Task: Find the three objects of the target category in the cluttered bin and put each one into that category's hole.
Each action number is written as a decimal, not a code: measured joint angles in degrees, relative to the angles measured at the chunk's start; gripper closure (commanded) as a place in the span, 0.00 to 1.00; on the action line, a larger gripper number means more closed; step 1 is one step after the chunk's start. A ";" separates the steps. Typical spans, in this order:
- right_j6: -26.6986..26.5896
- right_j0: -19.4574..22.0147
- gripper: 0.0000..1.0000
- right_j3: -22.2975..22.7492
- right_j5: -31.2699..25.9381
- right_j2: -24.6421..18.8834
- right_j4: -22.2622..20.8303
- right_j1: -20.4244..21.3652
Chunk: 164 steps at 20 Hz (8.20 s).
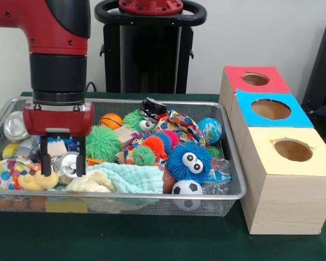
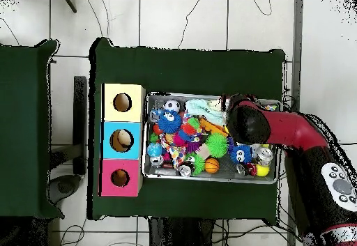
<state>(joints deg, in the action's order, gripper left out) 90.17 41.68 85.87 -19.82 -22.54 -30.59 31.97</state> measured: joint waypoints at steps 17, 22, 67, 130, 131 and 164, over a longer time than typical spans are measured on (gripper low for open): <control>0.00 -7.03 0.00 -5.07 -2.22 7.64 -2.80 -0.72; 0.00 -8.37 0.00 -7.21 -4.19 9.94 -2.78 -1.86; 0.00 -15.30 1.00 -22.55 -26.98 18.01 -2.33 -12.09; 0.00 3.82 1.00 15.53 -0.60 -1.70 18.58 18.90; 0.00 4.05 1.00 16.12 -1.43 -2.64 19.68 19.26; 0.00 4.24 1.00 30.50 -13.74 -19.67 36.81 22.44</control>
<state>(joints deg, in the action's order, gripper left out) 90.17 45.92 116.37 -33.56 -42.21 6.22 54.41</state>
